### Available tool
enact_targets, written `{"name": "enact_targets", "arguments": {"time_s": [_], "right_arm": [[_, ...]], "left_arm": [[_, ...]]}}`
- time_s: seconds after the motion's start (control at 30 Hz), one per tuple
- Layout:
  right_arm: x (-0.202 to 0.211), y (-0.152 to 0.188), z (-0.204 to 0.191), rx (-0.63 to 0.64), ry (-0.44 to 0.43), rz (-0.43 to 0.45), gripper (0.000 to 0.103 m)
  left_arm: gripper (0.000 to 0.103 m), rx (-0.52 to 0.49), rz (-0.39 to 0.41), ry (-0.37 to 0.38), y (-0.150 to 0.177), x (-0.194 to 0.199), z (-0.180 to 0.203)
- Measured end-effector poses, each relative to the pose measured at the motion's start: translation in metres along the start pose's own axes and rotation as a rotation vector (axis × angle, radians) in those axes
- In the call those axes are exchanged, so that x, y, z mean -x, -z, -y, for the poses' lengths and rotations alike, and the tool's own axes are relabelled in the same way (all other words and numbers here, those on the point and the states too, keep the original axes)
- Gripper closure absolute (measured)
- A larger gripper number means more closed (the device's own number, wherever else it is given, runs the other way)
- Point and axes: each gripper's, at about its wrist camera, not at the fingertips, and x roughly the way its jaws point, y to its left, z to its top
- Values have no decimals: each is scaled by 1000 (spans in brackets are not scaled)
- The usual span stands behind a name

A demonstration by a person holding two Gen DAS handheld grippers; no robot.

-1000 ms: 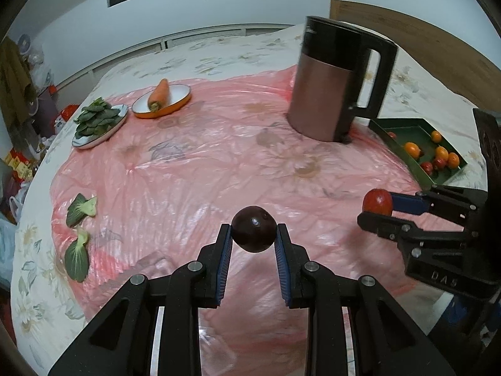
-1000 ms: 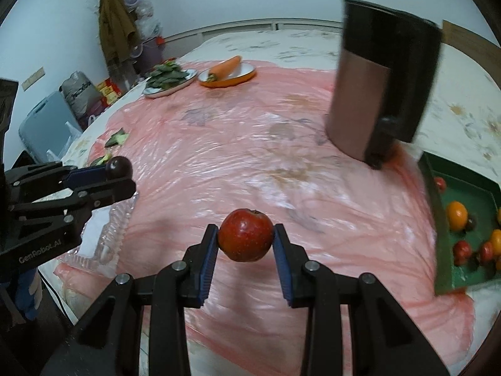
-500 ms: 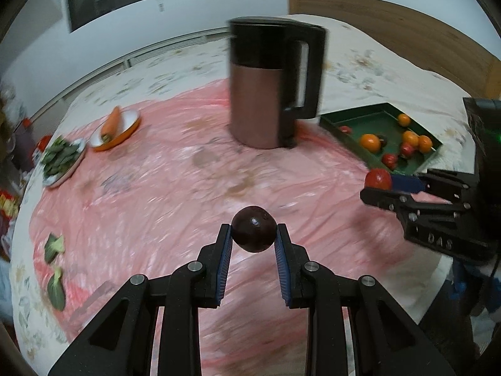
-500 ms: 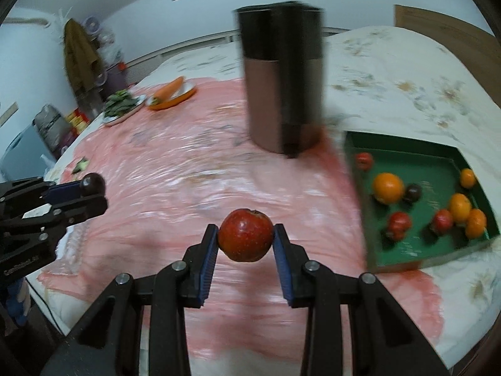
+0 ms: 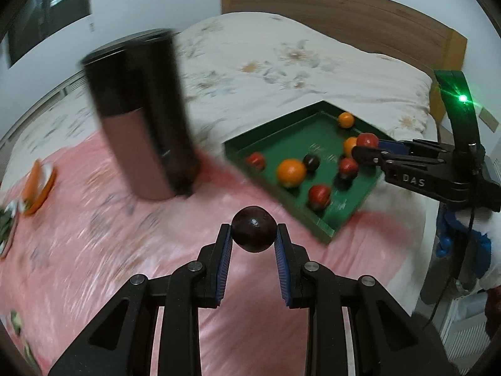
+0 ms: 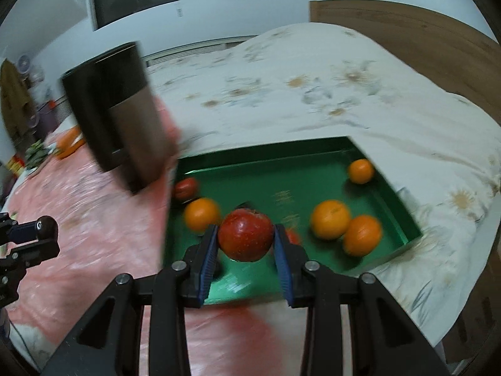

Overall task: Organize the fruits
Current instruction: 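Lower the plum and apple into the tray and open both grippers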

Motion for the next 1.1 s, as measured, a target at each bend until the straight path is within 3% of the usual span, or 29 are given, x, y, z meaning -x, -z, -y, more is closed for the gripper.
{"name": "enact_targets", "arguments": {"time_s": [0.4,0.7,1.1], "right_arm": [[-51,-19,51,-19,75,-17,69],[-79,-20,65,-11,78,-30,69],[-89,-23,58,4,62,-12,69]], "left_arm": [[80,-59,-23,73,-43,-78,54],[80,-146,-39,55,-47,-114,83],[79,-160,-58,50,-37,-133,88]]}}
